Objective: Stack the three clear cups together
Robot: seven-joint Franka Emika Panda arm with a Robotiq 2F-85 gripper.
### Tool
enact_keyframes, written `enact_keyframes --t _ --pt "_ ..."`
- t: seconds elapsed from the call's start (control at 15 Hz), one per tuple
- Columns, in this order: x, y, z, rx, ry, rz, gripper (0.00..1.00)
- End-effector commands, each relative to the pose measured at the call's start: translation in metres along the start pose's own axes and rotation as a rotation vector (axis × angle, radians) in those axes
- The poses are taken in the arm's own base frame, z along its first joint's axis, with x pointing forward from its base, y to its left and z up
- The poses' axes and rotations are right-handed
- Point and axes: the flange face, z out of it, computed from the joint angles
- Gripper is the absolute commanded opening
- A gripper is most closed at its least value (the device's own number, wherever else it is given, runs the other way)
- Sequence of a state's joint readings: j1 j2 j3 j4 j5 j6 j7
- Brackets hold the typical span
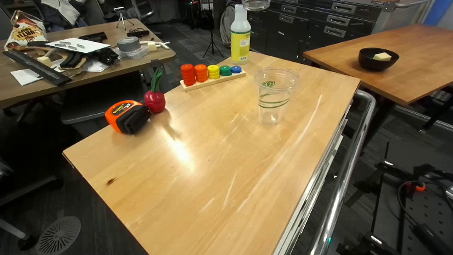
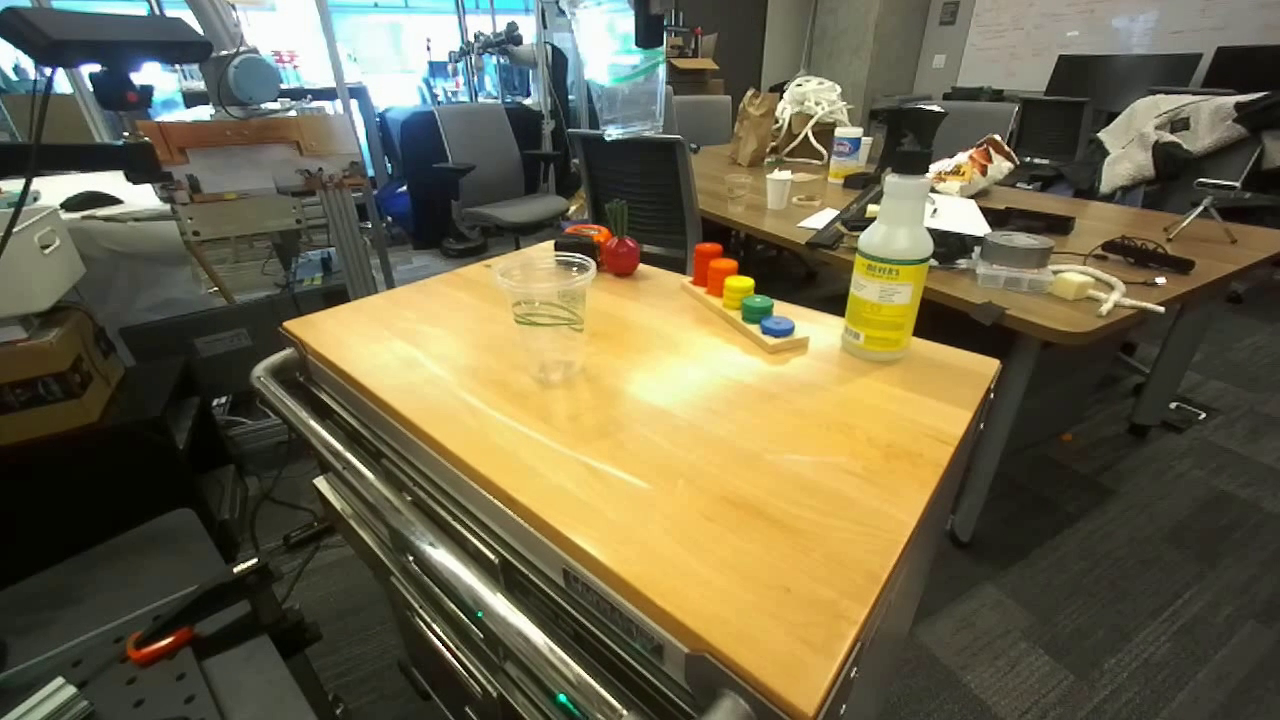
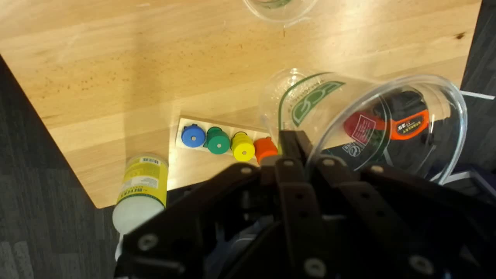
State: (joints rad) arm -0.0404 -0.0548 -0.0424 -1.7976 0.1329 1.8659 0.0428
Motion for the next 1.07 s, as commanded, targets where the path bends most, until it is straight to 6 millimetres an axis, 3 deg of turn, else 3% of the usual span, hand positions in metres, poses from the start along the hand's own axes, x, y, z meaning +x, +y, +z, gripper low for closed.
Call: enact_keyframes --t 0.0,0.33,0.73,1.0 --pt "-0.021 0.013 0.015 0.014 -0.061 -0.016 0.01" --pt "-0.036 0.025 0.057 0.057 -0.151 -0.049 0.01" --pt "-0.060 0.019 0.074 0.116 -0.220 -0.153 0.01" --pt "-0.062 0.023 0.086 0.155 -0.211 -0.197 0.01"
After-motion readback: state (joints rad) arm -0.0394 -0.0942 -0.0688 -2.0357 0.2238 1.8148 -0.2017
